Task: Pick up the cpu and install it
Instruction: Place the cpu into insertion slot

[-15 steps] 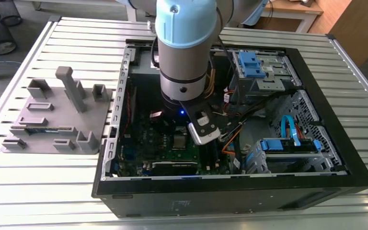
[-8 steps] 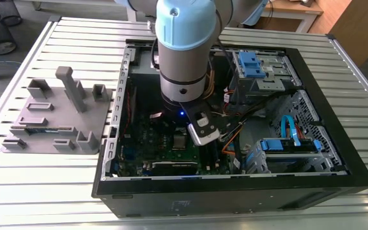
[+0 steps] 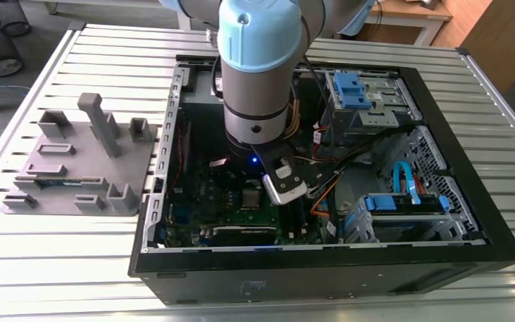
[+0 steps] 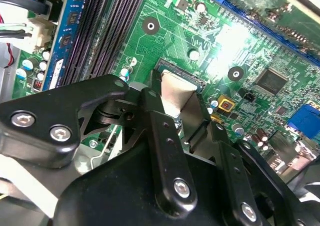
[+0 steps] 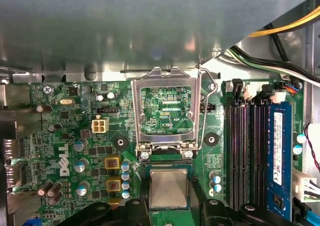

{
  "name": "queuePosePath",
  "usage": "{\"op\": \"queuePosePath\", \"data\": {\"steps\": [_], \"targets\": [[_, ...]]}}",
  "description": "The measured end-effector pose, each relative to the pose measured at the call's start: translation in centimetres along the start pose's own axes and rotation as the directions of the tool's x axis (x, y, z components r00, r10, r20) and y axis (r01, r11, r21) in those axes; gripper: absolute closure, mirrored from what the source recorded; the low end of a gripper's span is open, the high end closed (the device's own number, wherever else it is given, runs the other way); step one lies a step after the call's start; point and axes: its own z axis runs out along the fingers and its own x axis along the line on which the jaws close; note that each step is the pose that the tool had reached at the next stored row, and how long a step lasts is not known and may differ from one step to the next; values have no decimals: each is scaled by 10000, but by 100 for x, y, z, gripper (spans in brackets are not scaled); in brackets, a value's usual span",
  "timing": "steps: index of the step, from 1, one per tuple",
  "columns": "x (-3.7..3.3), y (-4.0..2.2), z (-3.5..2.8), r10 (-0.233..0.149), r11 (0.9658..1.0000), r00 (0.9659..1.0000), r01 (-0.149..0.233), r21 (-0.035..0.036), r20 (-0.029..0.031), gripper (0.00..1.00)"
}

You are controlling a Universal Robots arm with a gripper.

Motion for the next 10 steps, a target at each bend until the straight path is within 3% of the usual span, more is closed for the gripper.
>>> {"op": "queuePosePath", "data": {"steps": [10], "targets": [[0,0,2,0,10000,10000,0,0,1,57]]}}
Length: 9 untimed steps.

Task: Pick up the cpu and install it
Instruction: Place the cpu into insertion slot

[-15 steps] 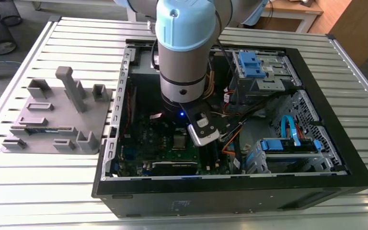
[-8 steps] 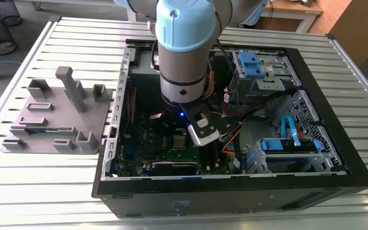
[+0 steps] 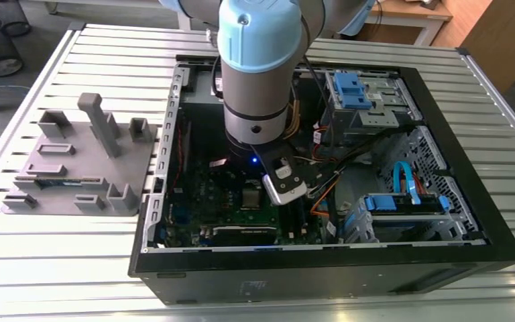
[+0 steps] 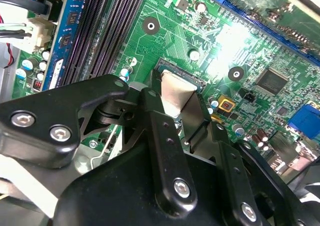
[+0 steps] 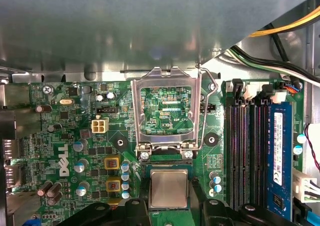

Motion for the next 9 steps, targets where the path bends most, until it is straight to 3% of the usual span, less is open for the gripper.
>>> {"op": "queuePosePath", "data": {"steps": [9], "targets": [[0,0,0,0,10000,10000,0,2,0,57]]}}
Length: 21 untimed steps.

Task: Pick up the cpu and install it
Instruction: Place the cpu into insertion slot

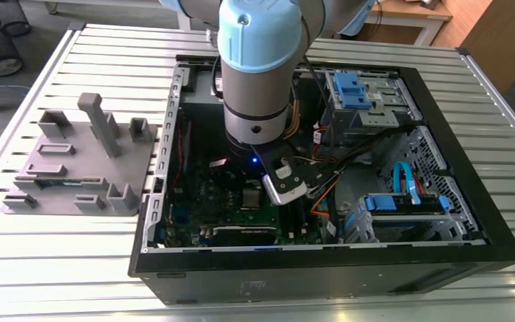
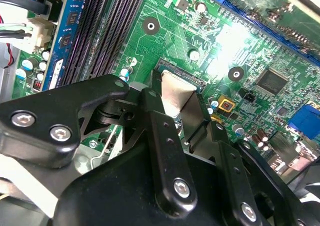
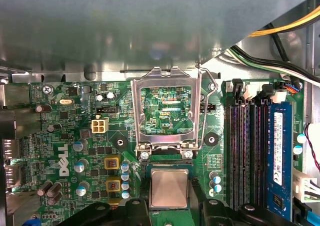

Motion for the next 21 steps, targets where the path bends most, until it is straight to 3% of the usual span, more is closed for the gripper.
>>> {"op": "queuePosePath", "data": {"steps": [5,10,13,21], "targets": [[0,0,-3,0,10000,10000,0,-1,1,57],[-2,-3,-57,1,10000,10000,-1,2,-1,57],[-3,-2,-57,0,10000,10000,0,-1,1,57],[2,7,11,3,10000,10000,-3,-41,-1,57]]}}
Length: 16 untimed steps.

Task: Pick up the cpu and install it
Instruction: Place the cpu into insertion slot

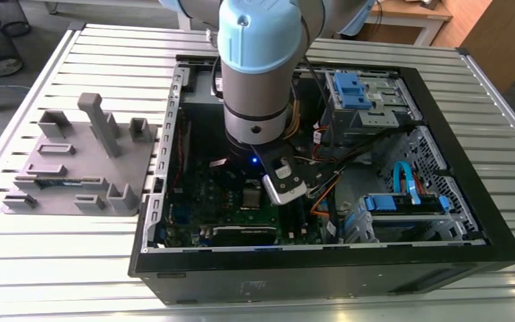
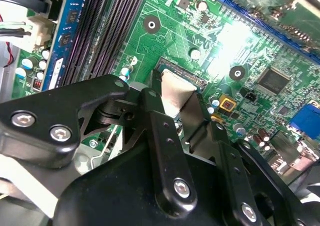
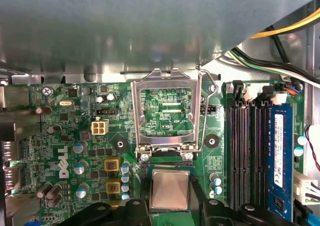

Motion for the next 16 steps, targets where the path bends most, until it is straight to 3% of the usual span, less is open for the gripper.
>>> {"op": "queuePosePath", "data": {"steps": [16], "targets": [[-1,1,2,0,10000,10000,0,-7,2,62]]}}
